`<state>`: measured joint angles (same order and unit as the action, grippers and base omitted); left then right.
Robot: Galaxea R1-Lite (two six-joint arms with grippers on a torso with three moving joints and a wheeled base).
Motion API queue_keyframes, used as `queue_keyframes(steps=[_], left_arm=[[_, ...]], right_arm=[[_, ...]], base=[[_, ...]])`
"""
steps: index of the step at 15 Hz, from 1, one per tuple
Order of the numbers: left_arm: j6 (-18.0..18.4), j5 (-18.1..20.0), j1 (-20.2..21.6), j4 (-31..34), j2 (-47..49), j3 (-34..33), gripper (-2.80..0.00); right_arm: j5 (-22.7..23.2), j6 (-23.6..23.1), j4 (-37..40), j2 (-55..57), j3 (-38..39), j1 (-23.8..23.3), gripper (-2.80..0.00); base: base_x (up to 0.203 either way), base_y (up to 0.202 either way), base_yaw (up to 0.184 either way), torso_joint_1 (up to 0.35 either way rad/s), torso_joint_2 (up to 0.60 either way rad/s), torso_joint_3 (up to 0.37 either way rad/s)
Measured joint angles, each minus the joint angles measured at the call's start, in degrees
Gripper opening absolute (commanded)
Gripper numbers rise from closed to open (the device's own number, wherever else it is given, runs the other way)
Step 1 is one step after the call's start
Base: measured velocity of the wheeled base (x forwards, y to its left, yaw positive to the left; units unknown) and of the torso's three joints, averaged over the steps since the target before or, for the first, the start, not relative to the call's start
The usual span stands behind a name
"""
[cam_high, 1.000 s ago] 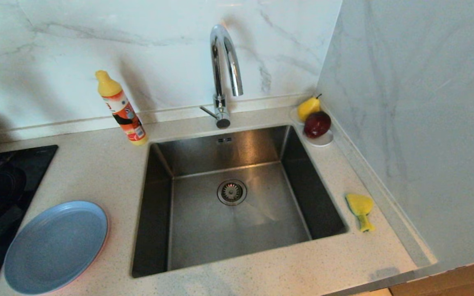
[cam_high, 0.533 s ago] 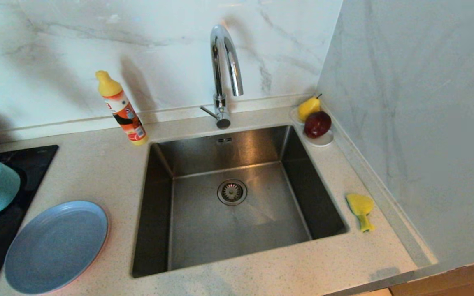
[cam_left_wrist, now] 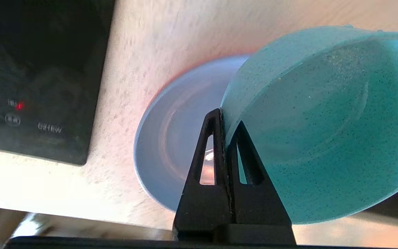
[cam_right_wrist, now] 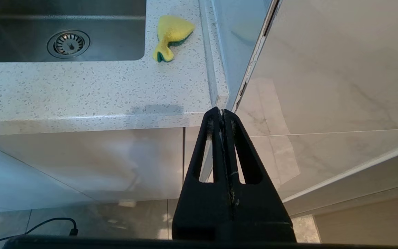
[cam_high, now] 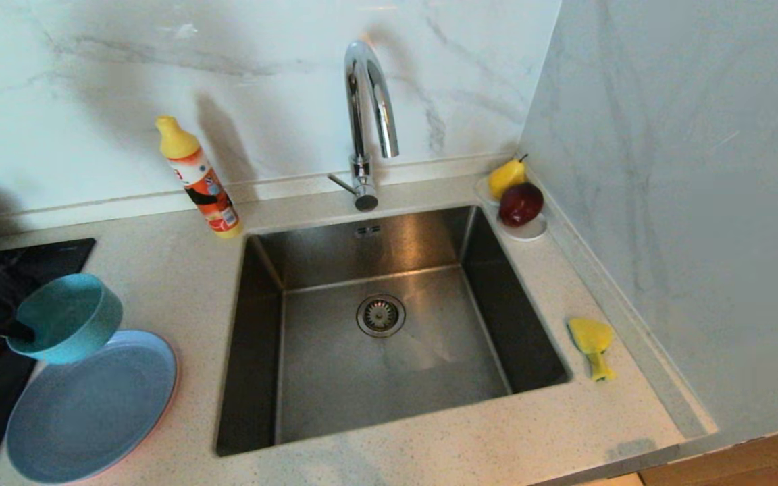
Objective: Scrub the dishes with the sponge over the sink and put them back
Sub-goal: Place the bowl on the plate
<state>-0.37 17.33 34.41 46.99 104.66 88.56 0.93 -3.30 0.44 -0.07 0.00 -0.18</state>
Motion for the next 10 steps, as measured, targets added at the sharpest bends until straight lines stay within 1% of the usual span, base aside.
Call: queue_keyframes(steps=[2, 3, 5, 6, 10], left_arm=[[2.9, -3.9, -1.5, -5.0, -0.7, -6.9, -2.8], [4.0, -5.0, -1.8, -8.4, -1.0, -10.4, -2.8], [4.8, -6.6, -2.7, -16.6, -1.7, -16.4, -2.8], [4.8, -6.7, -3.1, -19.1, -2.0, -17.9, -2.8], [4.6, -6.7, -4.0, -20.1, -2.6, -19.4, -2.8]], right_arm=[[0.0, 0.0, 0.0, 0.0, 0.0, 0.0, -2.8], [0.0, 0.0, 0.0, 0.0, 0.0, 0.0, -2.8], [0.0, 0.0, 0.0, 0.0, 0.0, 0.0, -2.8], [0.0, 0.0, 0.0, 0.0, 0.0, 0.0, -2.8], [0.0, 0.0, 0.0, 0.0, 0.0, 0.0, -2.8]], base=[[0.0, 0.0, 0.0, 0.0, 0.0, 0.0], [0.0, 0.0, 0.0, 0.0, 0.0, 0.0], [0.0, 0.0, 0.0, 0.0, 0.0, 0.0], [0.0, 0.0, 0.0, 0.0, 0.0, 0.0], [0.0, 0.0, 0.0, 0.0, 0.0, 0.0]])
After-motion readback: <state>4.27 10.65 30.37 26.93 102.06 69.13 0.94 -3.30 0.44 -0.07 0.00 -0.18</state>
